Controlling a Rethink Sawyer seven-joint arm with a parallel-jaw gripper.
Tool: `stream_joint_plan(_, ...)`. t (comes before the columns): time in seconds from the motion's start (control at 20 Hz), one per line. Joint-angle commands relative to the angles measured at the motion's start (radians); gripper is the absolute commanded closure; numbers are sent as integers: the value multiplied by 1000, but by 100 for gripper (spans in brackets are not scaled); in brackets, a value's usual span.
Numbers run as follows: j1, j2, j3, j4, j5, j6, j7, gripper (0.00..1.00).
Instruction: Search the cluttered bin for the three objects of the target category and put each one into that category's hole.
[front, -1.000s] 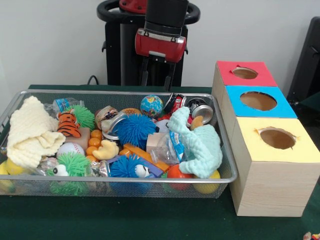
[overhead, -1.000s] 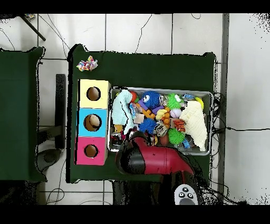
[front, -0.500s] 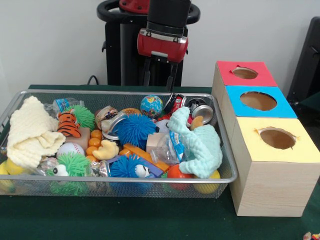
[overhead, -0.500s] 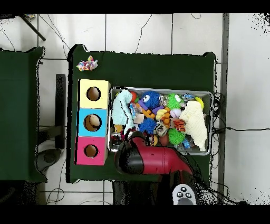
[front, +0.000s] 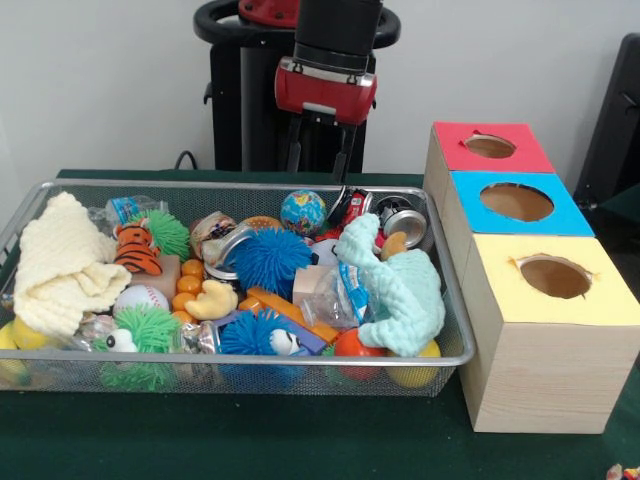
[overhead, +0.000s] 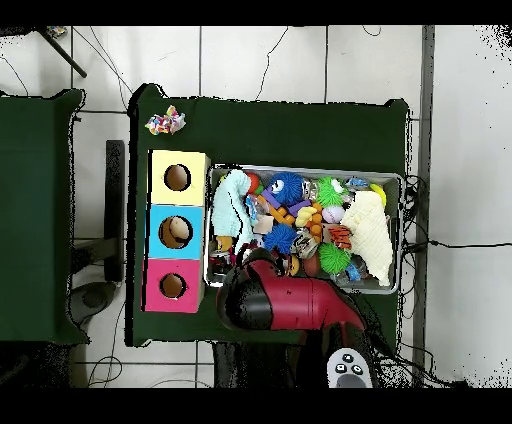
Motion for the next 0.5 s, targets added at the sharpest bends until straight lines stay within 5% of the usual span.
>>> stream_joint_plan(0.05,5,23,52,38,-41,-34,79,0)
stream_joint_plan(0.5,7,23,51,35,-40,-33,79,0)
